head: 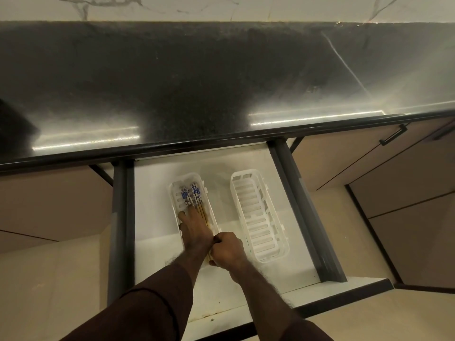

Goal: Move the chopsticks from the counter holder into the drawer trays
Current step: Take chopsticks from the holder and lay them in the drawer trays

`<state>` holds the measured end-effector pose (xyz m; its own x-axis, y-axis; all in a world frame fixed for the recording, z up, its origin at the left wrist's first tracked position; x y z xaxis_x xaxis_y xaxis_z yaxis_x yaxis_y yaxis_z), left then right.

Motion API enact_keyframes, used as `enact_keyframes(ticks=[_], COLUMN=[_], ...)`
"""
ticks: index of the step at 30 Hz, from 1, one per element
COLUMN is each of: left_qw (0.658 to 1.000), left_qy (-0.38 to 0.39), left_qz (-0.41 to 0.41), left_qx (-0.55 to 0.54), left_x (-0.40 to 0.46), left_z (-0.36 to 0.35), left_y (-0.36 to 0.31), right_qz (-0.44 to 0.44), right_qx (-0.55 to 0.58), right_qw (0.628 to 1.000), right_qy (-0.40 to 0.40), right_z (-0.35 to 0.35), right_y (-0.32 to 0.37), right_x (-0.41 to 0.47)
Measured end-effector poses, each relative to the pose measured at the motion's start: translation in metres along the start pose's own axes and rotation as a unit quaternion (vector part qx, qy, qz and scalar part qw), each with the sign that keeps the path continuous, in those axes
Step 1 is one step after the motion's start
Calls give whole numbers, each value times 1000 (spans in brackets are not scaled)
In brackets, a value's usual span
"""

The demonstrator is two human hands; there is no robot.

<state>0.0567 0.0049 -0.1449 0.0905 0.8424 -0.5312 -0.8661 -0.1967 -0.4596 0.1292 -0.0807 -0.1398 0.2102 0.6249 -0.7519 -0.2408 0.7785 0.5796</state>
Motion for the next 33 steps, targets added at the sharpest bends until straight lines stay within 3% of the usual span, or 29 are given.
enact_keyframes(ticks=[9,19,24,27,29,33], left_qw=[988,995,994,993,983,891], left_qy=[38,56,24,14,32,110], left_qz=[-36,-30,-71,-115,-86,-18], left_qx=[144,79,78,-9,-160,-440], left_x=[4,-6,-12,-14,-19,-30], left_z=[-3,-1,14,27,39,59], left_y=[-2,1,-6,-10,-7,-3], right_qz=[-3,-11,3,17,19,46], right_qx=[11,25,50,72,97,117], right_qw=[1000,1000,998,996,994,991], right_qy=[10,15,-24,-40,-43,-50], right_z=[-1,1,10,18,22,32], right_y=[1,3,8,16,23,42], right_x=[-2,-7,-15,-21,-28,-49])
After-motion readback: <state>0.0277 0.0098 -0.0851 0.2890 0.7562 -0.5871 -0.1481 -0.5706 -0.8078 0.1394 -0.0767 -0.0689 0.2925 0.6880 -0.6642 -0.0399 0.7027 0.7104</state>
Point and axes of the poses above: each hand's wrist, its own x-axis towards the middle knuckle, its own z-axis out of the back of the hand, y = z × x, the point moved 6 cm from there along x, towards the middle knuckle, and after that the axes turned 9 degrees about y, right-handed, at the moved point
